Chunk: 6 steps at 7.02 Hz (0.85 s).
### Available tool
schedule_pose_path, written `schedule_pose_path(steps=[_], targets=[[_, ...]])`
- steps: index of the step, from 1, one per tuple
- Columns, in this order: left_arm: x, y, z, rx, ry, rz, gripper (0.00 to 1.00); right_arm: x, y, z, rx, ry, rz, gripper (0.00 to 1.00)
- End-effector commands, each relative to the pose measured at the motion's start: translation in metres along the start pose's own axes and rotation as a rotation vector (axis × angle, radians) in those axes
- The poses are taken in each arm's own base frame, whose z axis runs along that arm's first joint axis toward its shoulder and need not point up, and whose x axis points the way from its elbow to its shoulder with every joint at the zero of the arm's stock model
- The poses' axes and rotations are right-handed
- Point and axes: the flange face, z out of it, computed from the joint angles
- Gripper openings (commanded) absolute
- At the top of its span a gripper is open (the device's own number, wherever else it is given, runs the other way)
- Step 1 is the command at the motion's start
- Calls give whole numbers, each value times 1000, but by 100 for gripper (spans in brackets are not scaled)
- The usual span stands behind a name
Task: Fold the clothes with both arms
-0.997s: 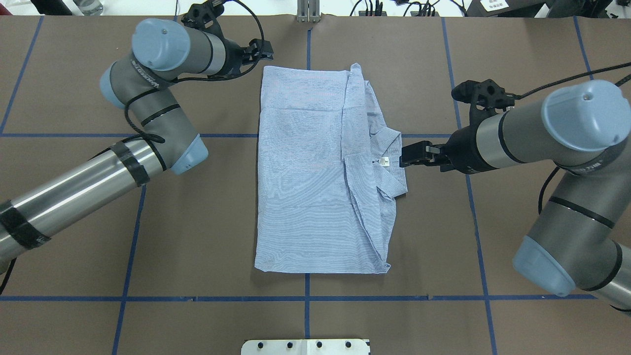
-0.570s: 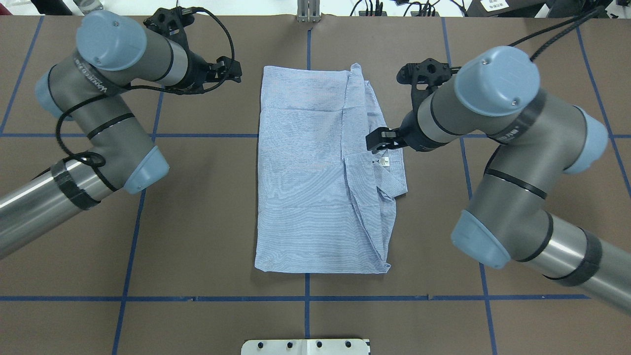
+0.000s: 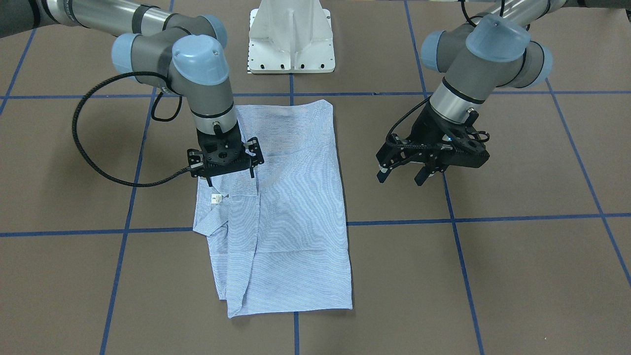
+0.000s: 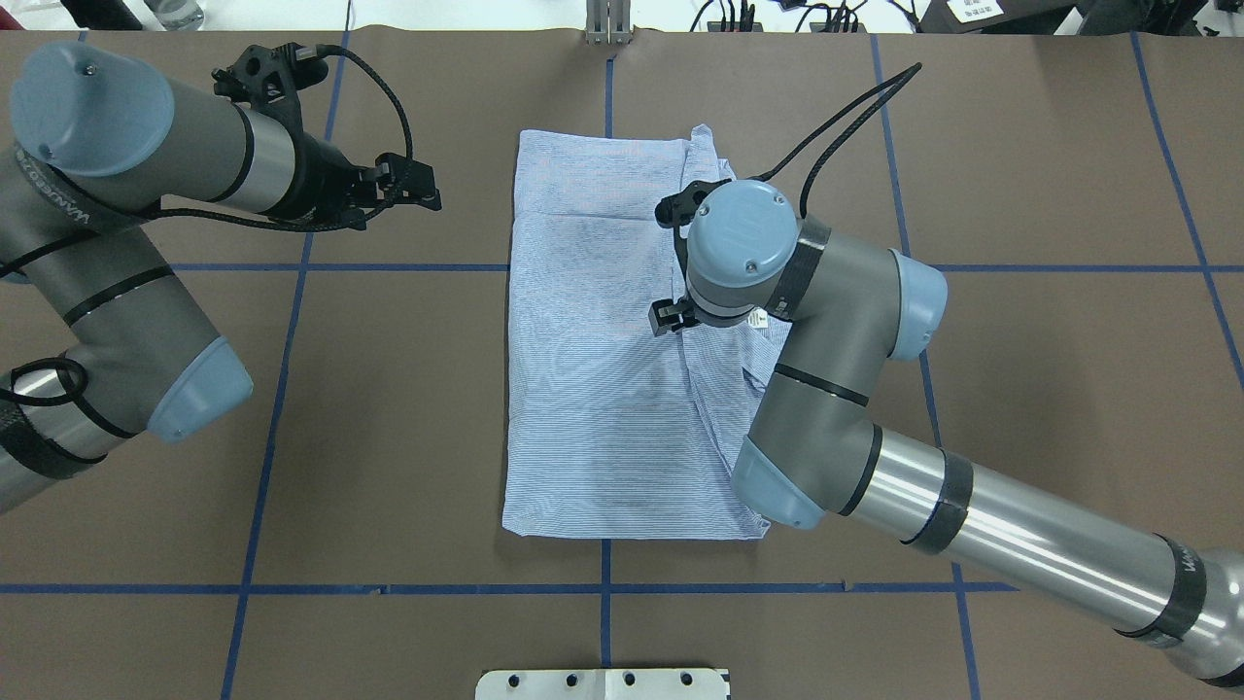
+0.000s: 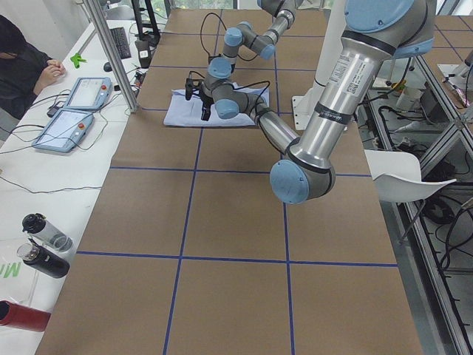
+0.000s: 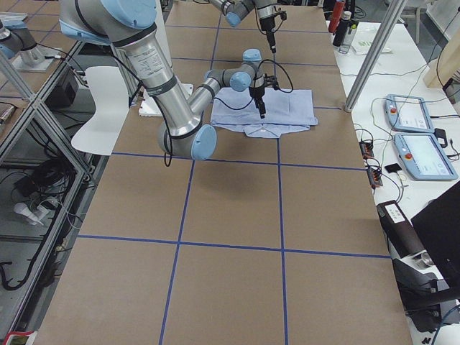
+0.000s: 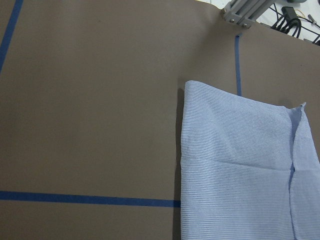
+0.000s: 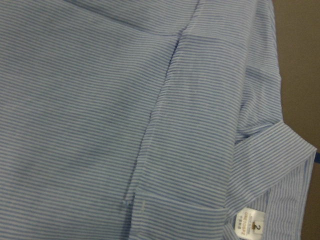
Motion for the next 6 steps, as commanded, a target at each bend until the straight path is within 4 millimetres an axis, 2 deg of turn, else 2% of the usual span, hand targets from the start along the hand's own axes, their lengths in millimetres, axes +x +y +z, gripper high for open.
schedule_pose_path(steps=[1,6], targets=[[-1,3,4,-8,-1,-1,100,-19,6,22,-31,26,-18,100],[0,17,21,-31,-8,-1,100,-13,11,30,-69,72,-11,100]])
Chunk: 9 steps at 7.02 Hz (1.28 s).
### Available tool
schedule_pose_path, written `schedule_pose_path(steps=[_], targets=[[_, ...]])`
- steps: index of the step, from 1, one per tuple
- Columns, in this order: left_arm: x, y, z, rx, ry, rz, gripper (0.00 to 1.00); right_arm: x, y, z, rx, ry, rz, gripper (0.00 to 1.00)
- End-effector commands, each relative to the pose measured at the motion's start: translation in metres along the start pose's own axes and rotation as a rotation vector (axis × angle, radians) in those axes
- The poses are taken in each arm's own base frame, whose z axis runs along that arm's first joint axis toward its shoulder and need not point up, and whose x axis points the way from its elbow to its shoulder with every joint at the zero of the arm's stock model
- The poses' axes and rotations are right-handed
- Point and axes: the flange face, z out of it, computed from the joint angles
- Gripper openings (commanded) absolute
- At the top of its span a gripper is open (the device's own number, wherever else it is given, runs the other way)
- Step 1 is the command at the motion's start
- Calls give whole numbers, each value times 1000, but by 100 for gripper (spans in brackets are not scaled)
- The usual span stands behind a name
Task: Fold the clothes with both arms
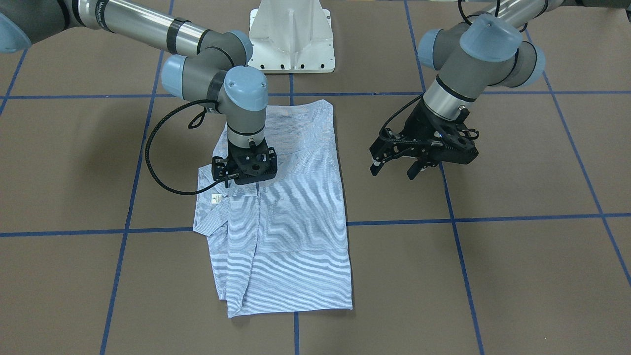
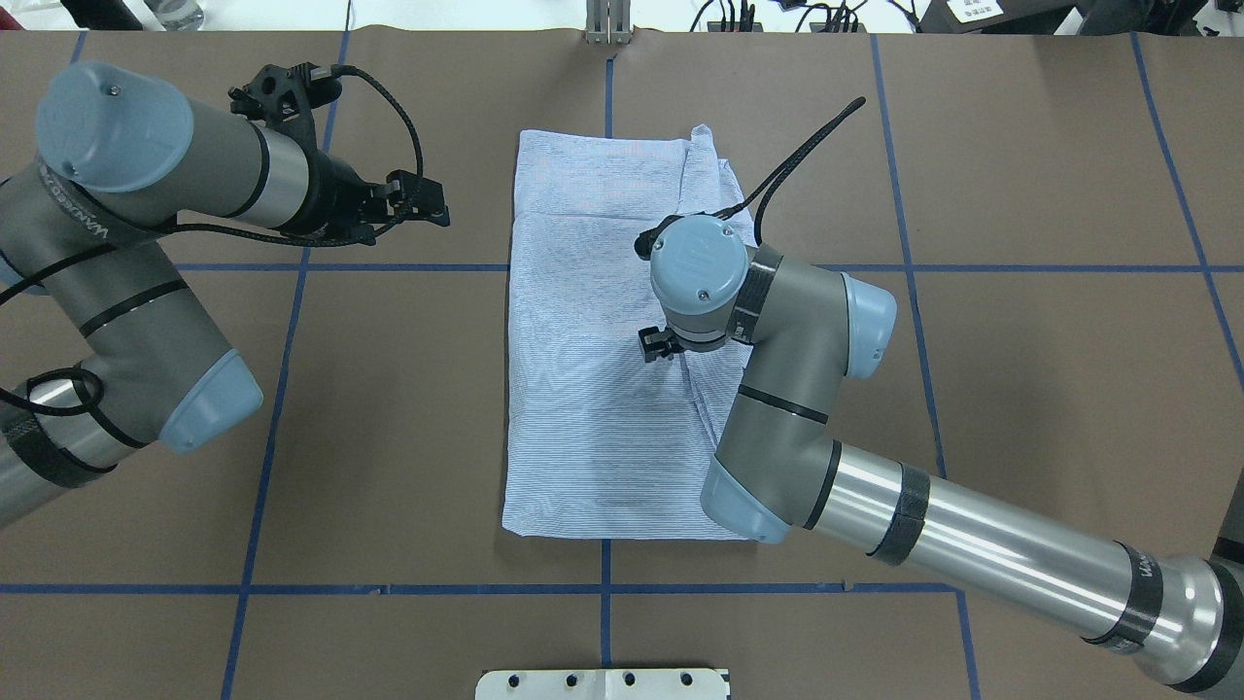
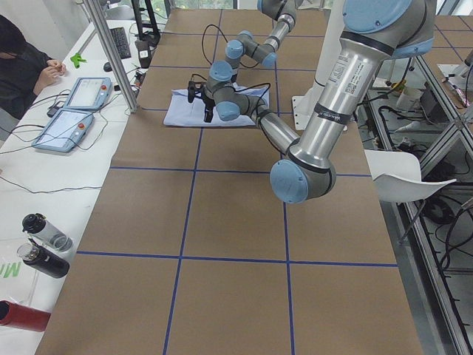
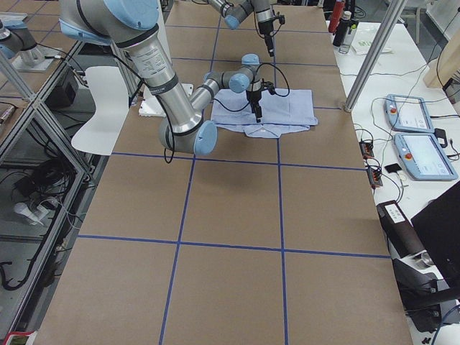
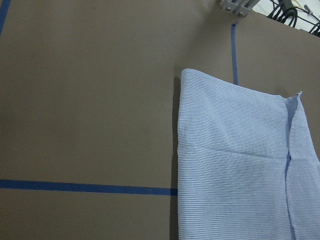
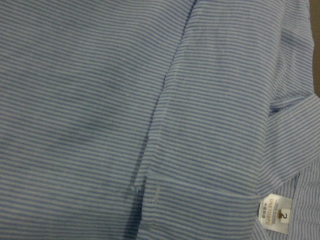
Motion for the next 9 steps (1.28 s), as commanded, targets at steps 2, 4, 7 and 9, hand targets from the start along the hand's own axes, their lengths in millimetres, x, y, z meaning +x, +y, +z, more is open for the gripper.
schedule_pose_path(steps=[2,4,7,9], targets=[[1,6,6,-8,-3,2,100,7,3,7,-22,35,6,100],[1,6,6,-8,-3,2,100,10,1,8,-22,39,7,100],[2,6,6,-8,-3,0,100,28,-6,4,-34,67,-10,100],[4,5,8,-9,-3,1,100,50,-4,4,-34,75,-11,100]])
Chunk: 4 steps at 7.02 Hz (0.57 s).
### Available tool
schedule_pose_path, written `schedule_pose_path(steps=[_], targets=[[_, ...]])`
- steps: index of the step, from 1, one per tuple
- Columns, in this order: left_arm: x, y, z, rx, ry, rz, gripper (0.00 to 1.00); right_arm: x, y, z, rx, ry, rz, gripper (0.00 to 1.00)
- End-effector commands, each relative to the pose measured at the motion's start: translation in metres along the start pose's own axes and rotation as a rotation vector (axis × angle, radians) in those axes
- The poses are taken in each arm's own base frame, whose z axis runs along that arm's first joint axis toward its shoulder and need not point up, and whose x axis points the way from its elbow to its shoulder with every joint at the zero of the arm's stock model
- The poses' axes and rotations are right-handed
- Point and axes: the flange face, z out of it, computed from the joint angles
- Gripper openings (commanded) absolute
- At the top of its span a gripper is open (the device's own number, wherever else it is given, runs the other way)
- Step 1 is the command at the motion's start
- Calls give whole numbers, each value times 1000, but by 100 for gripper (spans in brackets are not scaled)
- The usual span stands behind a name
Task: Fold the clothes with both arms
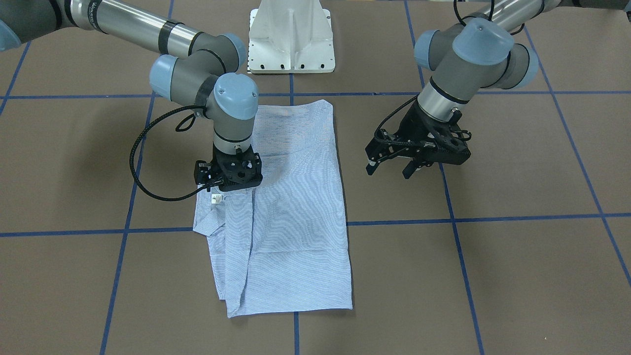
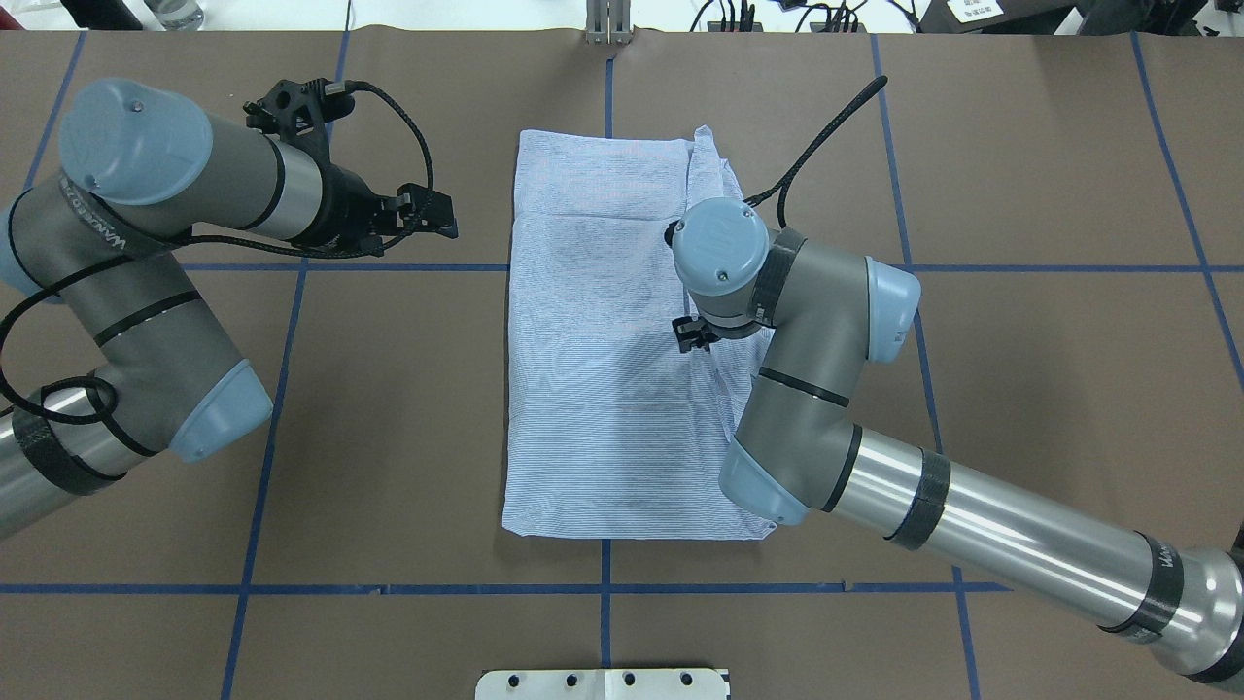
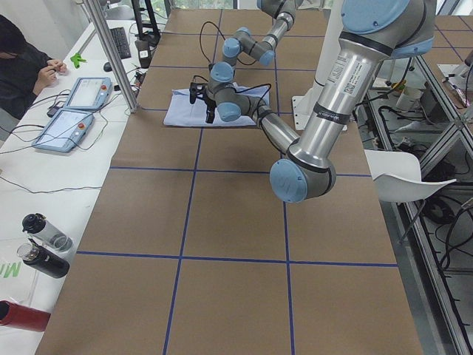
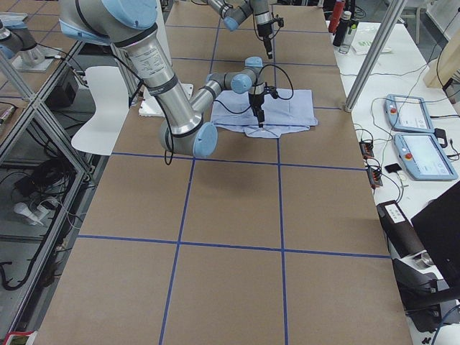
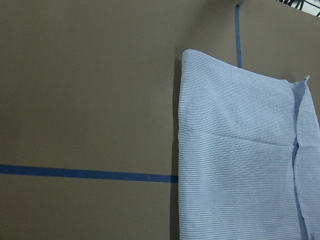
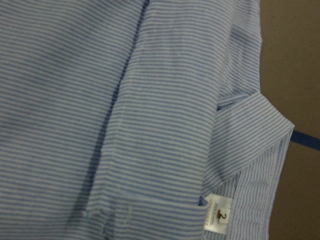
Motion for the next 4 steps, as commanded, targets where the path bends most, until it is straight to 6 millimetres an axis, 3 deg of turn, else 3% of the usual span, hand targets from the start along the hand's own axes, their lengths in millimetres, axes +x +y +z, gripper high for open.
schedule_pose_path(steps=[1,2,4], targets=[[3,1,1,-3,2,2,100,30,10,-2,-4,9,-21,100],[4,1,1,-2,4,3,100,45,16,-11,-10,20,-39,100],[7,1,0,-1,9,5,100,67,27,4,-30,53,-34,100]])
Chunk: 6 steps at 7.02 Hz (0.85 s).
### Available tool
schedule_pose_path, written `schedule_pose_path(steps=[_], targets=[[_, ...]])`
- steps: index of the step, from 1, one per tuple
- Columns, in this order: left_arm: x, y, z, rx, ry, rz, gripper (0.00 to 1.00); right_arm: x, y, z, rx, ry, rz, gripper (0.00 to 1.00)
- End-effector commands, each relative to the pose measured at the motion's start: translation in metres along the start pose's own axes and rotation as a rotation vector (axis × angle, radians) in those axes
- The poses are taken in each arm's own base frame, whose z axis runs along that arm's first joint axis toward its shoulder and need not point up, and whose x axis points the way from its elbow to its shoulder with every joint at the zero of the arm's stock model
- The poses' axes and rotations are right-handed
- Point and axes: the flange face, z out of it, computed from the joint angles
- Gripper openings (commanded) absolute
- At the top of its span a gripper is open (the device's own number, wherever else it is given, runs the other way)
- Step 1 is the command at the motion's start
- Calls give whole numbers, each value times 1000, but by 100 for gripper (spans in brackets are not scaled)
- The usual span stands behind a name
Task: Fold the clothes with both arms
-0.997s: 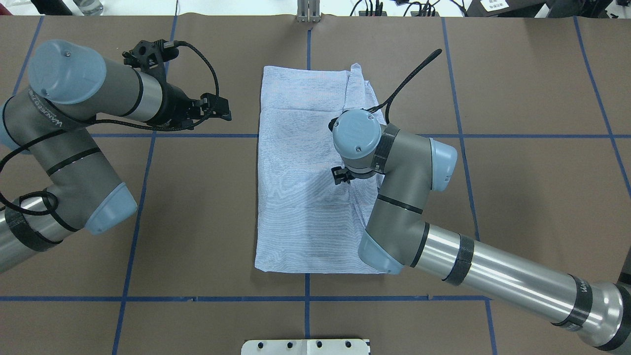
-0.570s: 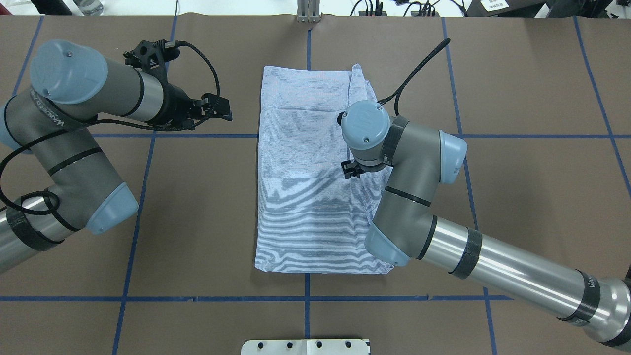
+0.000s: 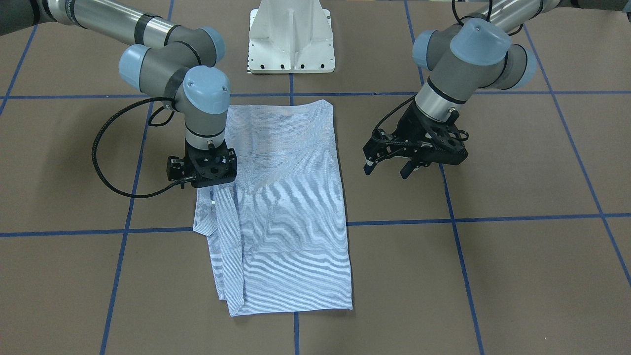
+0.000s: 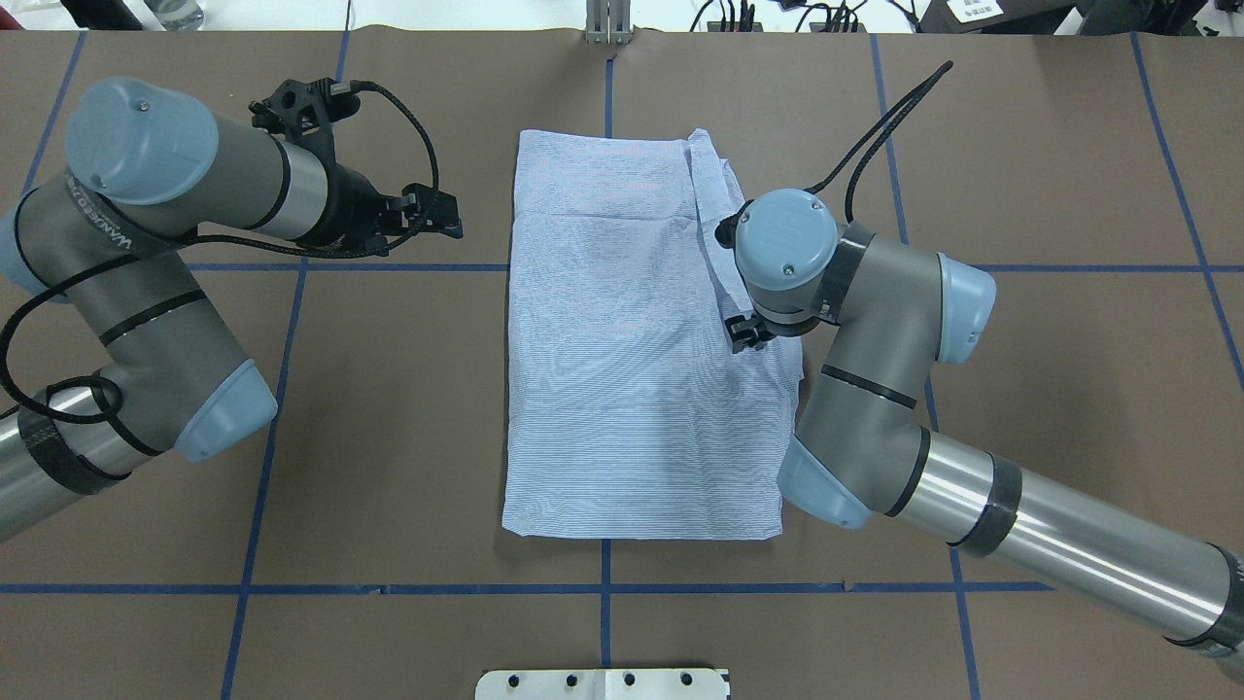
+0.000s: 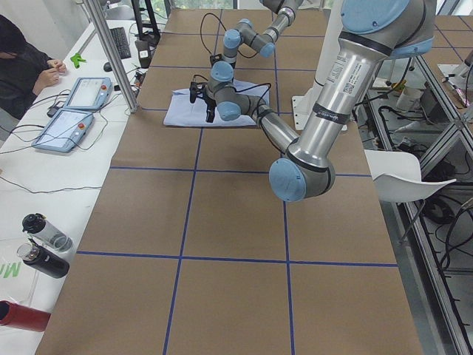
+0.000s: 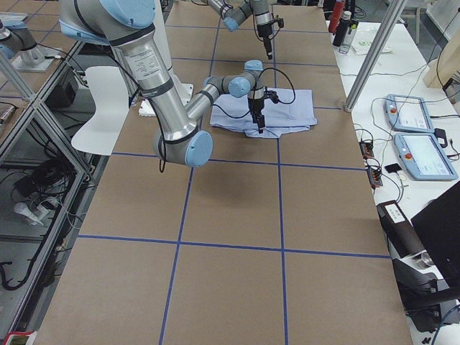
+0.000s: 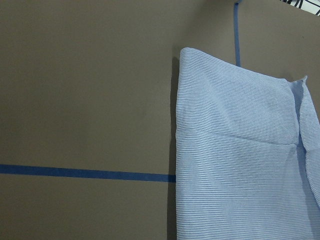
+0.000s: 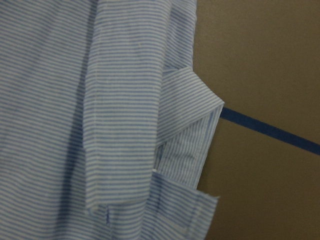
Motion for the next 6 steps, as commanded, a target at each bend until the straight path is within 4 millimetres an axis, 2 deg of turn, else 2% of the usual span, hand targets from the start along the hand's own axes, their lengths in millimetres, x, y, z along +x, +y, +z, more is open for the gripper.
schedule_pose_path(steps=[1,2,4,5,6], targets=[[2,0,-1,1,3,1,100,23,9,14,-18,32,4,100],[4,0,-2,2,7,2,100,33,3,11,-16,29,18,100],[8,1,-6,4,16,7,100,34,-11,-36,51,-47,-17,100],[9,1,-8,5,20,7,100,24,-24,-58,102,-86,-23,100],[10,1,-9,6,21,9,100,19,-31,-49,137,-112,-25,100]])
